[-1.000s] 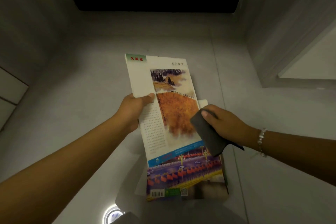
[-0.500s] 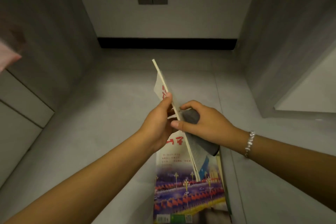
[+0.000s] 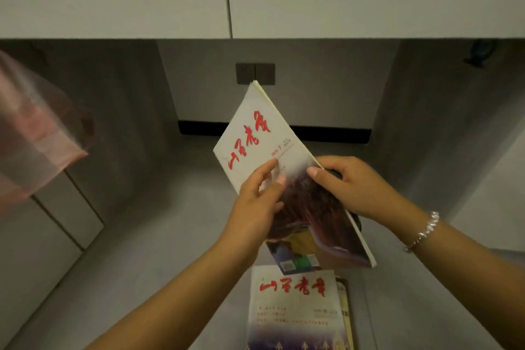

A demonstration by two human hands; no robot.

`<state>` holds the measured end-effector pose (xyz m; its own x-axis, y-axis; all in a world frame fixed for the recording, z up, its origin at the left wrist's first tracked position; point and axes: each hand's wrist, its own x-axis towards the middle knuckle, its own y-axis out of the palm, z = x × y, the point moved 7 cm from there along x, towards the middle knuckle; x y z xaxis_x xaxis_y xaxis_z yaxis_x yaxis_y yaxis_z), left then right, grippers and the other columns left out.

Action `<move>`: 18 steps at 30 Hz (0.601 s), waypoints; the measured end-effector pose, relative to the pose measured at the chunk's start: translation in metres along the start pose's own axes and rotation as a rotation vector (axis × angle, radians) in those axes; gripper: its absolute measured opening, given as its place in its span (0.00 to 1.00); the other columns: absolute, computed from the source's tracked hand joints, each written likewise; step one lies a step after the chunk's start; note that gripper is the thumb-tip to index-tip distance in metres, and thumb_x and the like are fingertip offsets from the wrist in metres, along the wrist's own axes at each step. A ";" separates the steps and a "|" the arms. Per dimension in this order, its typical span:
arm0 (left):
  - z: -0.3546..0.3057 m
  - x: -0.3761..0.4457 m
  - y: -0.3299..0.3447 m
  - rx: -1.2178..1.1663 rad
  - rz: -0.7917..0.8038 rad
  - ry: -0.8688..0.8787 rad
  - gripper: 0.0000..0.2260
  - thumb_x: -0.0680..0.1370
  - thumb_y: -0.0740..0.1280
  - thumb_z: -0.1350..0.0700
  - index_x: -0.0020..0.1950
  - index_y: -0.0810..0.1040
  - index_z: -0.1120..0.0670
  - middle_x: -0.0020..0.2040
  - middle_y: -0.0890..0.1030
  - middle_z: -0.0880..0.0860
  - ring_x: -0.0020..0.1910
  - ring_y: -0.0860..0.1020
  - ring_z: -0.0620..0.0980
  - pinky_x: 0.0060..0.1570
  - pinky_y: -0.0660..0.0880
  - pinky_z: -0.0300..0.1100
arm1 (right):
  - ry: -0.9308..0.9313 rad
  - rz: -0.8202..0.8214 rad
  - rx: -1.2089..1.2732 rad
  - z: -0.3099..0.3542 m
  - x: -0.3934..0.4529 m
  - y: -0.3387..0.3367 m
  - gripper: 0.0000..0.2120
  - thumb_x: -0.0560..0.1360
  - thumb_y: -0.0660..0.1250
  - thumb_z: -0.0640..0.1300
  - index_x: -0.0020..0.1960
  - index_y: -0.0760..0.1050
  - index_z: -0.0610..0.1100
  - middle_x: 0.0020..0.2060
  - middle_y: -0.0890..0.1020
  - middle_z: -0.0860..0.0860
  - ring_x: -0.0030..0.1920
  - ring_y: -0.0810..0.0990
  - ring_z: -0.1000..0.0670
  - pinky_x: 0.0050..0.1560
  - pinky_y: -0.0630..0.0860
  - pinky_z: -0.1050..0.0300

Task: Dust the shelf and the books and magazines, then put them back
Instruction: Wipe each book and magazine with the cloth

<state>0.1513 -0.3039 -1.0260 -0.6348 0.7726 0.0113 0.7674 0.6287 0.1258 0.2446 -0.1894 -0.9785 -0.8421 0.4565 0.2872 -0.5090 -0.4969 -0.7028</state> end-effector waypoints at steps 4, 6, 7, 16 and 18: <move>-0.028 0.007 -0.019 0.171 -0.192 0.168 0.15 0.79 0.64 0.52 0.65 0.69 0.43 0.67 0.63 0.47 0.62 0.70 0.44 0.51 0.77 0.37 | -0.059 -0.052 0.065 0.031 0.010 -0.040 0.10 0.80 0.61 0.46 0.44 0.80 0.50 0.38 0.82 0.54 0.39 0.78 0.60 0.42 0.72 0.63; -0.047 0.009 -0.029 0.214 -0.297 0.236 0.17 0.78 0.65 0.53 0.65 0.66 0.42 0.68 0.59 0.46 0.64 0.67 0.46 0.55 0.75 0.40 | -0.099 -0.125 0.142 0.046 0.013 -0.061 0.10 0.79 0.61 0.44 0.46 0.80 0.47 0.38 0.82 0.52 0.39 0.77 0.60 0.41 0.71 0.64; -0.057 0.010 -0.032 0.229 -0.336 0.271 0.19 0.78 0.66 0.54 0.66 0.64 0.42 0.69 0.57 0.47 0.66 0.66 0.47 0.57 0.74 0.40 | -0.122 -0.155 0.181 0.053 0.014 -0.070 0.10 0.79 0.61 0.43 0.47 0.81 0.46 0.38 0.83 0.53 0.40 0.78 0.61 0.41 0.72 0.65; -0.152 0.043 -0.022 0.008 -0.209 0.483 0.30 0.76 0.68 0.57 0.73 0.57 0.46 0.63 0.75 0.49 0.59 0.77 0.43 0.59 0.76 0.47 | -0.205 -0.447 0.581 0.083 0.021 -0.148 0.10 0.78 0.59 0.43 0.49 0.80 0.51 0.43 0.85 0.58 0.47 0.82 0.58 0.45 0.77 0.67; -0.169 0.049 -0.016 -0.005 -0.151 0.486 0.23 0.76 0.68 0.57 0.70 0.67 0.53 0.59 0.80 0.50 0.57 0.79 0.45 0.58 0.76 0.48 | -0.181 -0.515 0.672 0.085 0.021 -0.167 0.10 0.78 0.60 0.44 0.48 0.80 0.49 0.43 0.85 0.54 0.46 0.84 0.54 0.43 0.79 0.63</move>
<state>0.0925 -0.2911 -0.8598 -0.7083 0.5415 0.4529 0.6640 0.7289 0.1668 0.2963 -0.1597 -0.8000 -0.4643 0.6484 0.6033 -0.7842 -0.6176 0.0602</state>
